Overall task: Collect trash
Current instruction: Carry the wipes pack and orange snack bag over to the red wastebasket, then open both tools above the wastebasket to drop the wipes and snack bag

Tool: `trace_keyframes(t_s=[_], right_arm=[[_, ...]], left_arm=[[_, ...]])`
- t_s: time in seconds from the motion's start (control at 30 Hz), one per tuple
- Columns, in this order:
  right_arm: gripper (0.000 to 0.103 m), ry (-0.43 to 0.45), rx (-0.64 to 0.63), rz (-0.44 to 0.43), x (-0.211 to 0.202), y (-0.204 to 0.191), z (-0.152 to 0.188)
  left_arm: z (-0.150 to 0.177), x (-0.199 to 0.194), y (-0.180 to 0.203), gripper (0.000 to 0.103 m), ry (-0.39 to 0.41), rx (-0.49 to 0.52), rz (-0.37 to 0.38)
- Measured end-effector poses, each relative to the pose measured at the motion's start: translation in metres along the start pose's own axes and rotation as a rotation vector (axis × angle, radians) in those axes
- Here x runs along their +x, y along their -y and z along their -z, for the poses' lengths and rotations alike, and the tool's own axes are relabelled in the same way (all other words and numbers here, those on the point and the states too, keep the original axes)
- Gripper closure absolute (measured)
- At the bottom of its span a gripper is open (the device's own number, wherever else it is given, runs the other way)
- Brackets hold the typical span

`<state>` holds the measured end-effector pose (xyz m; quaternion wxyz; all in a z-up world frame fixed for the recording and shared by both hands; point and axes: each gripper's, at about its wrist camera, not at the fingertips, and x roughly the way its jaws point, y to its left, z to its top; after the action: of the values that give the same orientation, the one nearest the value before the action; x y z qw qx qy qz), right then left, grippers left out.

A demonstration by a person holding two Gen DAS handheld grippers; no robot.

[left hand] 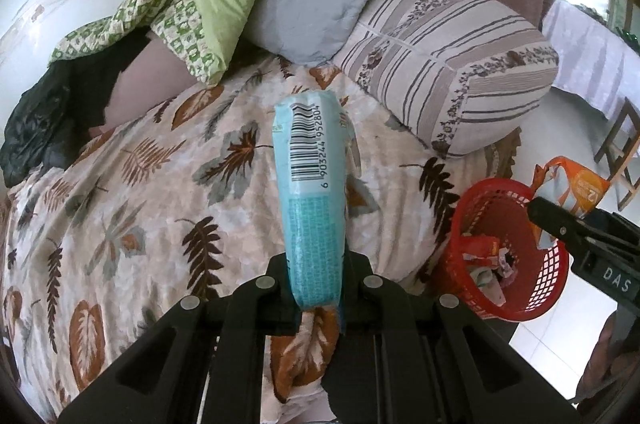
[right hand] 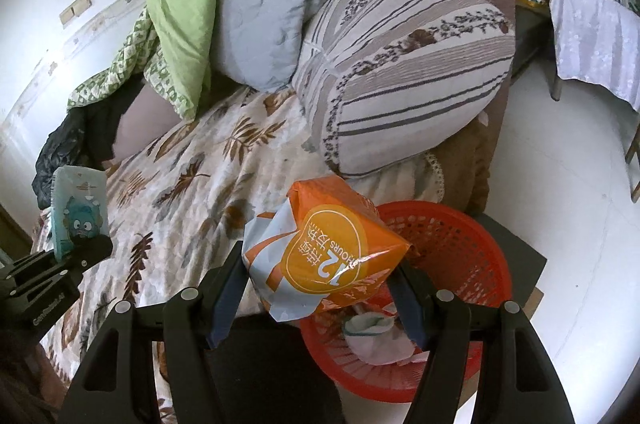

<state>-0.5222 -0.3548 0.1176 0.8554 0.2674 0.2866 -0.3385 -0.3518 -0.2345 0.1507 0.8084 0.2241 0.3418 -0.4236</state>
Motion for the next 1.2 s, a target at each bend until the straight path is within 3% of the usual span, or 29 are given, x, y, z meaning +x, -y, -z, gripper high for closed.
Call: trace_keyframes(t_s=[0.3, 0.63, 0.9, 1.2], right_arm=[[0.032, -0.017, -0.029, -0.02, 0.007, -0.014, 0.002], [0.032, 0.01, 0.009, 0.032, -0.001, 0.006, -0.002], [0.032, 0.036, 0.093, 0.099, -0.012, 0.052, 0.002], [0.032, 0.042, 0.158, 0.185, -0.028, 0.103, 0.012]], left_arm=[[0.0, 0.004, -0.006, 0.092, -0.013, -0.013, -0.008], [-0.011, 0.009, 0.011, 0.092, -0.015, 0.043, 0.019], [-0.033, 0.013, 0.055, 0.092, -0.003, 0.122, 0.084], [-0.043, 0.024, 0.129, 0.092, -0.018, 0.22, 0.238]])
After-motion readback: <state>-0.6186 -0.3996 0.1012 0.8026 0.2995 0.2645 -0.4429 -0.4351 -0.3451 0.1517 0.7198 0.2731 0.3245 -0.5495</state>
